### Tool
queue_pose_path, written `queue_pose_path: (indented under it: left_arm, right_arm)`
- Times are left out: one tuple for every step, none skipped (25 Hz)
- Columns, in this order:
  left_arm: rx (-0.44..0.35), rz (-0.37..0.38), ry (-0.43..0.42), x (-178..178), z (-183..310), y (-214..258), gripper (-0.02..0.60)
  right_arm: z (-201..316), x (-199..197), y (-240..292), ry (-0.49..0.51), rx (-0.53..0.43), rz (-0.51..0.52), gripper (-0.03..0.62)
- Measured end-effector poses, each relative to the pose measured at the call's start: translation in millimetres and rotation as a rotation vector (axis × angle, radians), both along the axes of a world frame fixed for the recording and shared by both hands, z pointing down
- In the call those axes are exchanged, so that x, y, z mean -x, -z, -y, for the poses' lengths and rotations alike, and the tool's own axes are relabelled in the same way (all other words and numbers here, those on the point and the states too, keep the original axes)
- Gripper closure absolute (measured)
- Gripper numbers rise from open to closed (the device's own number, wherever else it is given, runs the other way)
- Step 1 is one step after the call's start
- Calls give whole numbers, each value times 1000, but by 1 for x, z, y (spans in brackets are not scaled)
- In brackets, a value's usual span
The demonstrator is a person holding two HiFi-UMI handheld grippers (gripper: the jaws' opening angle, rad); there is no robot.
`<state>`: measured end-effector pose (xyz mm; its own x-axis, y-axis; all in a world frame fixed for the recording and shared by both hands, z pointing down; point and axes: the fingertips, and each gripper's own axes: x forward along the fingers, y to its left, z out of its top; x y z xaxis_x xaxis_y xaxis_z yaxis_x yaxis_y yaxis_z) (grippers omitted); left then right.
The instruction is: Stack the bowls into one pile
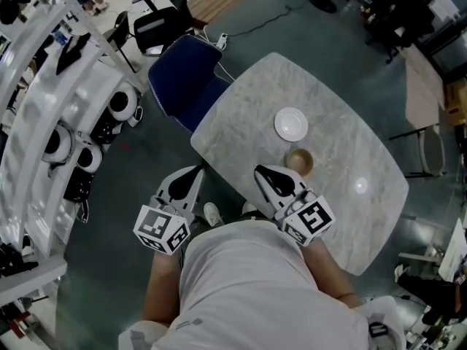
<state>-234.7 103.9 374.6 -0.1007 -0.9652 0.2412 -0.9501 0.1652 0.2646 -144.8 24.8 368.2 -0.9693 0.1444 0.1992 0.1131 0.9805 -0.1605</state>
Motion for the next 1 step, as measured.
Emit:
queue_pose_path:
  left_arm:
    - [1, 0, 3, 0, 0, 0, 578]
  right_arm:
    - [0, -1, -1, 0, 2, -1, 572]
